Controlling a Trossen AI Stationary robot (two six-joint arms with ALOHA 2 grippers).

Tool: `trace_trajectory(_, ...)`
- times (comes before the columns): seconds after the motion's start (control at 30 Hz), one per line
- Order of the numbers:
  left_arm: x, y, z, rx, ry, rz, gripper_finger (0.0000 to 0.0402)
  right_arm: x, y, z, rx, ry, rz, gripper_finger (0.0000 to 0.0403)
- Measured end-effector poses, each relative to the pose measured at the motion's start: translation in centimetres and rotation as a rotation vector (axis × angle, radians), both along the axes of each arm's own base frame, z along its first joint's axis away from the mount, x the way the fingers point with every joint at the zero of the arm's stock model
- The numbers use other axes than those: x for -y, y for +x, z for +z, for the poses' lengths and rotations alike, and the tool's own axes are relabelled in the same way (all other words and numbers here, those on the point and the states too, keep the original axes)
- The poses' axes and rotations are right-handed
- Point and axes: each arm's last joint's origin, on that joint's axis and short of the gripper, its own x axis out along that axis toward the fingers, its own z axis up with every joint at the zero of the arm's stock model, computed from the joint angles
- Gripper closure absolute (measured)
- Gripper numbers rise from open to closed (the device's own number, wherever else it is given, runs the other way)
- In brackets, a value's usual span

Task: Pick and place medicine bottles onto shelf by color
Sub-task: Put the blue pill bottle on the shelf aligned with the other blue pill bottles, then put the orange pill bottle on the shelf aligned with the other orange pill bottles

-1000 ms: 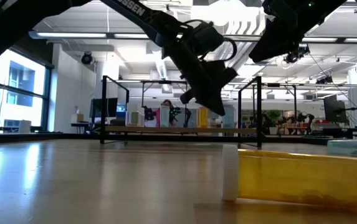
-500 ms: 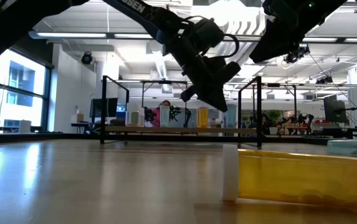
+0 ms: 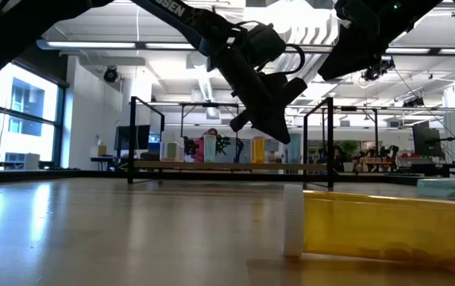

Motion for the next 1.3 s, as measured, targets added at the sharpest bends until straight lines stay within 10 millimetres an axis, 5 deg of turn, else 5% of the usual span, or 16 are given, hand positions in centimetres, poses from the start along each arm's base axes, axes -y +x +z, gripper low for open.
trace_trajectory(0.67,0.1,0.2,-0.2,0.024,-0.032,-0.059,0.0401,0.0,0.0,-0.1,-0.01,0.005,0.012,0.0249)
trace_trajectory(1.1,1.3,-0.7,2.5,-0.048,0.01,-0.136,0.0401,0.0,-0.1,-0.1,-0.013,0.008,0.016,0.0249)
trace_trajectory(1.3,3.4,-1.1,4.6,-0.055,0.055,-0.216,0.0401,-0.1,0.0,-0.1,-0.011,0.024,0.031,0.0249)
